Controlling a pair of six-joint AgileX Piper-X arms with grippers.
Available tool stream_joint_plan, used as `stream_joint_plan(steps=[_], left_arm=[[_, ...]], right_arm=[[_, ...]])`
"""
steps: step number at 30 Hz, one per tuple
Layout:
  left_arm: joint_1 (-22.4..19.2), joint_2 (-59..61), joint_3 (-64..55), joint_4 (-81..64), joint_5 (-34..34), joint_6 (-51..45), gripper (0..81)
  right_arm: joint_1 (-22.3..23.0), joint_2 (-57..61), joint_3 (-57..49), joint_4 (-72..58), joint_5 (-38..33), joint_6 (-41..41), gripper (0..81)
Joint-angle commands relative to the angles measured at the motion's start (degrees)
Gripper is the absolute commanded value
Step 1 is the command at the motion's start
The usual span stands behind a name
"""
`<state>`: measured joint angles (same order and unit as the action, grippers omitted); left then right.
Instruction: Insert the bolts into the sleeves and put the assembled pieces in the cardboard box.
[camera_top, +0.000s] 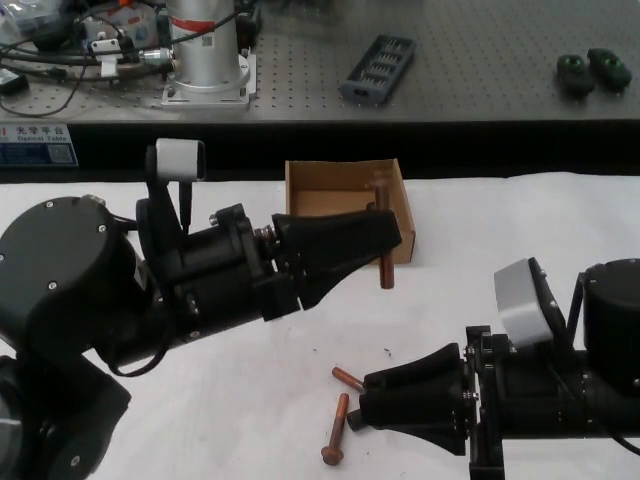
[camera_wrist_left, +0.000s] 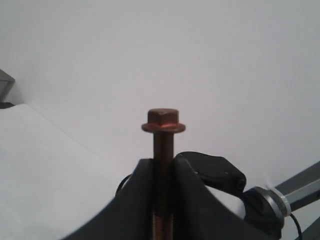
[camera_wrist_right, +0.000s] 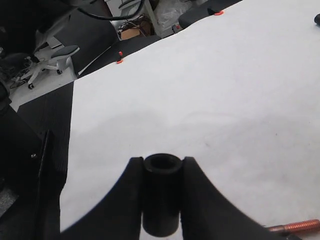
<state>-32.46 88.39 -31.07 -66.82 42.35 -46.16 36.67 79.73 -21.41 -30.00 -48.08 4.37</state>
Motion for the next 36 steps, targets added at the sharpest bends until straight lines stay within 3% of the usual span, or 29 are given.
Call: stream_joint_plan(steps=[1,10,28,36], left_arm=[[-0.23,-0.11,1.24,-0.94,2.23,-1.72,0.6],[-0.23,-0.11,5.86,-0.59,-2.91,-1.34,0.6],[-0.23,-0.11,6.42,3.07,-0.03,11.82,0.6],[-0.42,-0.11,6.42,3.77,-0.05,14.69,0.6]], right_arm=[[0.18,-0.69,0.01,-0.34,-0.01,-0.61,7.6],[0.18,-0.69,-0.09,-0.41,2.51,-1.83,7.6],[0.18,-0.82,-0.09,-1.80,-5.31,2.61,7.6],[0.18,-0.82,-0.09,-6.87,-5.57,4.87,7.6]])
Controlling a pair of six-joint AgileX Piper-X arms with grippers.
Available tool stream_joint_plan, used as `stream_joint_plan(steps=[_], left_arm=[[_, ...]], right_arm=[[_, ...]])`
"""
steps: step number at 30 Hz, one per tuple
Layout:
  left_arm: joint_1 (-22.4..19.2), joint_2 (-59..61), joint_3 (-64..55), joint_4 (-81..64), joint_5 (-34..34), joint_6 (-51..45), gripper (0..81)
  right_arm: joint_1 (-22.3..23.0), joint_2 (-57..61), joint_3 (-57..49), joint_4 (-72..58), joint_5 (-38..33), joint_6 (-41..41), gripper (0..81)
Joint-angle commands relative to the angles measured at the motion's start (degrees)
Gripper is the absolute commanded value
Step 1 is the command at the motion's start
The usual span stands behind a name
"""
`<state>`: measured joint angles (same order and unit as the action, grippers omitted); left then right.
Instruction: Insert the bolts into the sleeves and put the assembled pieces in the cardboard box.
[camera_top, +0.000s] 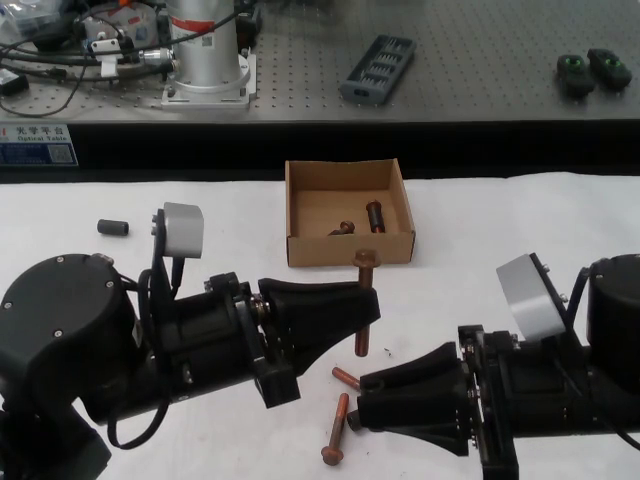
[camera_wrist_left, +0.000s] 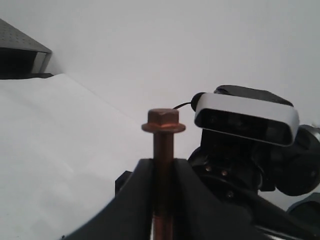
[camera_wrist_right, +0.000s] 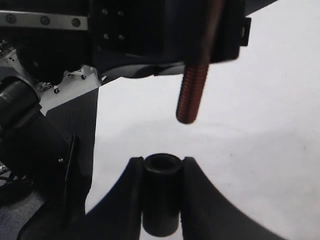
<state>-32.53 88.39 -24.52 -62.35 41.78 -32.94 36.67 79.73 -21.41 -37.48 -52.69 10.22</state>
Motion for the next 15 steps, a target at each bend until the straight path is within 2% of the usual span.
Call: stream_joint_plan(steps=[1,9,15], left_arm=[[-0.33,-0.11,-0.13,-0.69,0.52,1.81,0.6],[-2.86,-0.11,-0.13,-0.69,-3.97,2.02,0.6],[-3.01,-0.11,-0.13,-1.78,-5.51,1.36,0.6]], right_arm=[[0.18,-0.82,-0.09,-0.57,-0.97,-0.31,7.6],[0.18,-0.82,-0.09,-1.96,-0.97,0.91,7.6],[0.07,-0.82,-0.09,-1.96,-0.97,0.53,7.6]])
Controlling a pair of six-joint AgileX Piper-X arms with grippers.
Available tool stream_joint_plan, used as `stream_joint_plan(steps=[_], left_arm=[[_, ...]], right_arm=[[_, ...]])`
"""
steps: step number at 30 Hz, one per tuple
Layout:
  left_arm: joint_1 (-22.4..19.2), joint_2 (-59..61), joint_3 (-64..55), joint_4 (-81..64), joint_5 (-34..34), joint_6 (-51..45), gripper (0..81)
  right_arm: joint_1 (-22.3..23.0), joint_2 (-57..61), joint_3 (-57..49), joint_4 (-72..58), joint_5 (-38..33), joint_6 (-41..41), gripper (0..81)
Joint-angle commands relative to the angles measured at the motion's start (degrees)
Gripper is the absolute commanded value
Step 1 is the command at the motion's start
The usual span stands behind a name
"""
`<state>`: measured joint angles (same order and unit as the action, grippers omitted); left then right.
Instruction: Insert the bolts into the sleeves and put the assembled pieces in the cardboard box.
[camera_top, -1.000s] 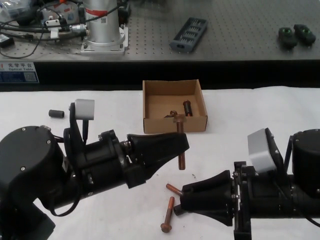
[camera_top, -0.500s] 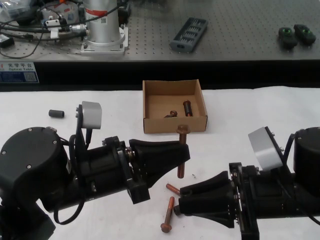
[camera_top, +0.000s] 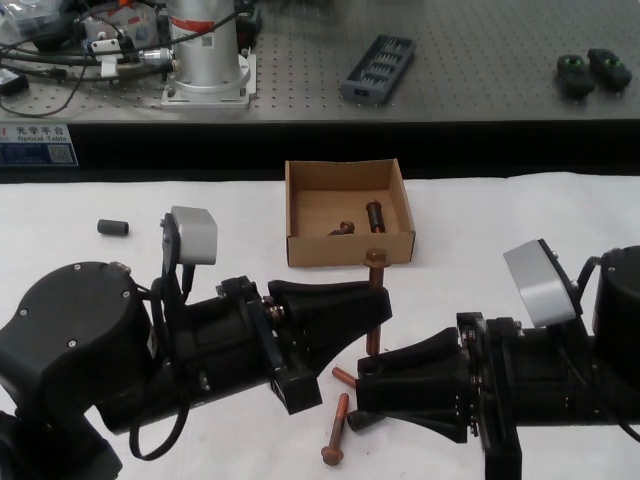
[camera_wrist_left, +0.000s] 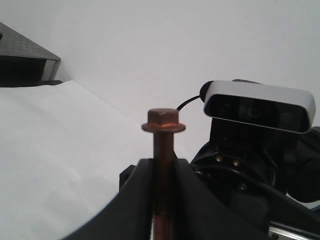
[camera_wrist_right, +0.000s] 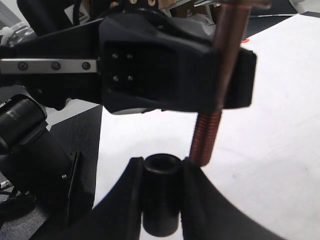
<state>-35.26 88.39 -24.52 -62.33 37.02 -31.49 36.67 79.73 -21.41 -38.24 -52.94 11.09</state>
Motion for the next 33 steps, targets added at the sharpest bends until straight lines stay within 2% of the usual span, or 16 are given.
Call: stream_joint_plan(steps=[1,9,22,33], left_arm=[[-0.28,-0.11,-0.13,-2.05,-0.75,-0.49,0.6],[-0.28,-0.11,-0.04,-2.07,-1.26,-1.60,0.6],[-0.28,-0.11,-0.04,-3.26,-1.59,-3.75,0.6],[-0.95,-0.11,-0.04,-3.83,-0.26,-4.56,0.6]], right_arm=[[0.05,-0.82,-0.09,-1.20,-0.72,-0.54,7.6],[0.05,-0.82,-0.09,-1.20,-0.72,-0.77,7.6],[-2.69,-0.82,-0.09,-1.20,-0.35,-0.76,7.6],[-2.70,-0.82,-0.09,-1.20,-0.35,-0.76,7.6]])
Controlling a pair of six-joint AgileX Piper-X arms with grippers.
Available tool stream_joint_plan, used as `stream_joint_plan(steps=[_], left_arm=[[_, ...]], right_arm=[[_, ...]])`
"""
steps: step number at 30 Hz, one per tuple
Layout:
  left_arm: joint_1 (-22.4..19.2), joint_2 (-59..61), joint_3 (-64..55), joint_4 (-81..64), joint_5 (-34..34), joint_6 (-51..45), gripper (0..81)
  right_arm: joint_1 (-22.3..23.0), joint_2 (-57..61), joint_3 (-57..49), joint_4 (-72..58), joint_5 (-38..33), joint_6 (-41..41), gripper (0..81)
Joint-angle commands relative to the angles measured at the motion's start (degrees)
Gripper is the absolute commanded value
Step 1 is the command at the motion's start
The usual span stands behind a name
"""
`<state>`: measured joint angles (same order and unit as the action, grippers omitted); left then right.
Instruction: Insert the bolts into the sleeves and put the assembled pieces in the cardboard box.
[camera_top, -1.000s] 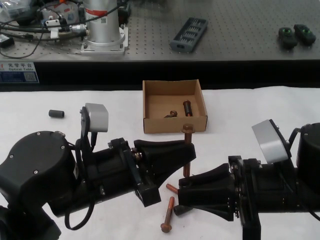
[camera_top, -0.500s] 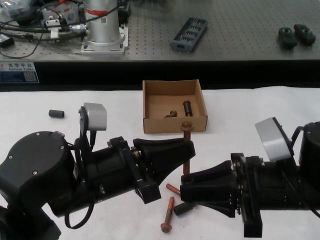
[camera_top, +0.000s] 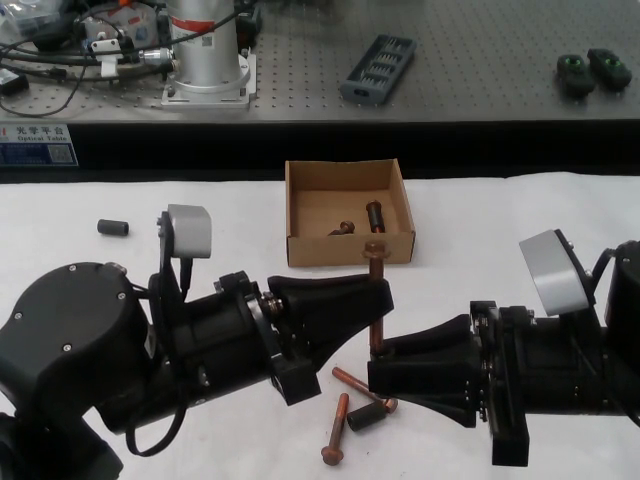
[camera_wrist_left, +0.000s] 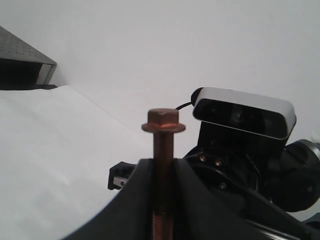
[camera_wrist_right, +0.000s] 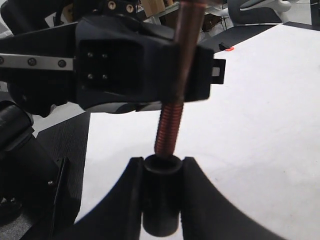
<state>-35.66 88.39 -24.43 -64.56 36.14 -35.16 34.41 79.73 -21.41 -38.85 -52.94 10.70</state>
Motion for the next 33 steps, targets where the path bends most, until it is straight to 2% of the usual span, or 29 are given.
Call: stream_joint_plan(steps=[1,10,28,33], left_arm=[[-0.56,-0.11,-0.13,-1.59,0.62,-0.90,0.6],[-0.83,-0.11,-0.13,-1.77,3.18,-2.05,0.6],[-1.21,-0.11,0.07,-1.98,3.17,-2.69,0.6],[-1.21,-0.11,2.25,-1.98,1.39,-2.30,0.6]], right_arm=[[-0.44,-0.82,-0.09,-0.58,-0.35,-0.37,7.6],[-0.44,-0.82,-0.09,-0.58,-0.35,-0.37,7.6],[-0.41,-0.82,-0.09,-3.13,-0.35,1.63,7.6],[-0.41,-0.82,-0.09,-3.13,-0.84,2.21,7.6]])
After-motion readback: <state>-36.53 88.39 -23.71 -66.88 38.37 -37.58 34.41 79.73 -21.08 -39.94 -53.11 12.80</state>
